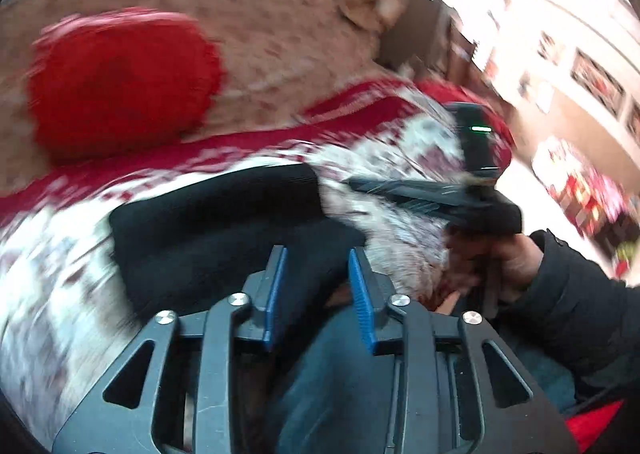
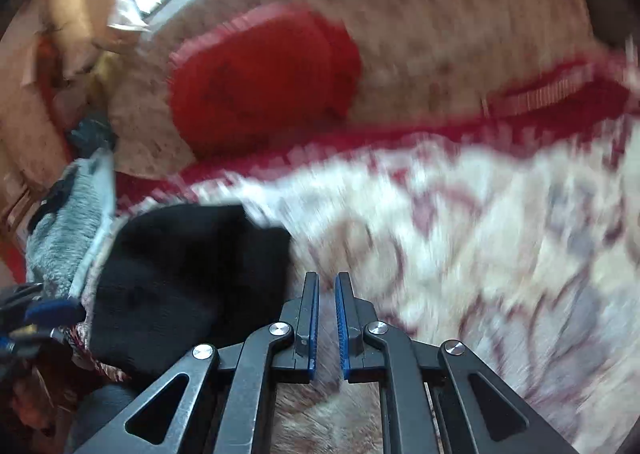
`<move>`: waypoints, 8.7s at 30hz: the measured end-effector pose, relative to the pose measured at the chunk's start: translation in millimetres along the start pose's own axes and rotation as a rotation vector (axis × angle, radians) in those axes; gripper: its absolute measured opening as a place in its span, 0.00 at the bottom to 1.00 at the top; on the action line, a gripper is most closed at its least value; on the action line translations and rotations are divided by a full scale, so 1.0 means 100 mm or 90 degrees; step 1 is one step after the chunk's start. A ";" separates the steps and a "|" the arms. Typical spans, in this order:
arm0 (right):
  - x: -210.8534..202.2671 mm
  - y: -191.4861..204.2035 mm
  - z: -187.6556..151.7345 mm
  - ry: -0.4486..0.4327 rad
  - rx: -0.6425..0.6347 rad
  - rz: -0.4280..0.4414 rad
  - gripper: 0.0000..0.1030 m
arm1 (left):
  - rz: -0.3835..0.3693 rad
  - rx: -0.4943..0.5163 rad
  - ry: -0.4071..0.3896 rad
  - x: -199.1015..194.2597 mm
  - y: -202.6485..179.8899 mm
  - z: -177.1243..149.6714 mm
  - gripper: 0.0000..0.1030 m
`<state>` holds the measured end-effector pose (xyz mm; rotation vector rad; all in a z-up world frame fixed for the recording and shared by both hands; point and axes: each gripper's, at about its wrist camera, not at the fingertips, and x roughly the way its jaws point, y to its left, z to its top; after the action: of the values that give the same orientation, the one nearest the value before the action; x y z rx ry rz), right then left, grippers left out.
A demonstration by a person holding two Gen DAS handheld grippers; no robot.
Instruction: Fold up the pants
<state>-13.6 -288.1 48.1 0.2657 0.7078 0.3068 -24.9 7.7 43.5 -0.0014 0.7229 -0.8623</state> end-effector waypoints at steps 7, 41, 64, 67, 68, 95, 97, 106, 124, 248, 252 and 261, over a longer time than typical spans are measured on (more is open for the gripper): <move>-0.21 0.59 -0.02 0.013 -0.134 0.308 0.07 | 0.025 -0.115 -0.009 -0.21 0.56 -0.42 0.27; 0.02 0.62 0.27 -0.024 -0.129 0.164 0.01 | 0.193 -0.125 0.057 0.85 1.06 0.24 0.18; 0.74 0.09 0.12 0.090 0.024 0.057 0.00 | 0.251 -0.111 0.044 0.95 0.92 0.22 0.18; 0.63 0.22 0.23 0.064 -0.029 0.014 0.00 | 0.253 -0.115 0.044 0.95 0.91 0.21 0.18; 0.58 0.22 0.26 0.042 -0.020 0.017 0.01 | 0.253 -0.114 0.044 0.95 0.91 0.21 0.18; -0.21 0.47 -0.21 0.032 -0.135 0.149 0.04 | 0.098 -0.073 -0.015 0.18 0.47 0.04 0.18; -0.28 0.58 -0.27 0.022 -0.172 0.167 0.04 | 0.098 -0.067 0.007 0.30 0.43 -0.06 0.18; 0.21 0.29 -0.41 0.139 -0.098 0.085 0.03 | 0.092 -0.088 0.054 0.76 0.42 -0.12 0.18; -0.16 -0.10 -0.24 0.010 0.072 0.133 0.43 | 0.087 -0.160 -0.015 0.20 0.59 -0.04 0.76; -0.07 0.22 -0.27 -0.002 -0.041 -0.106 0.34 | 0.377 -0.070 0.125 0.82 -0.25 -0.11 0.99; -0.07 0.22 -0.27 0.000 -0.041 -0.106 0.34 | 0.377 -0.069 0.127 0.83 -0.26 -0.11 0.99; -0.06 0.22 -0.27 0.001 -0.042 -0.106 0.34 | 0.378 -0.074 0.131 0.85 -0.25 -0.11 0.99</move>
<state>-40.6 -266.1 39.6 0.1432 0.7157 0.1716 -12.2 -64.3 -7.2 0.1922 0.9026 -0.2535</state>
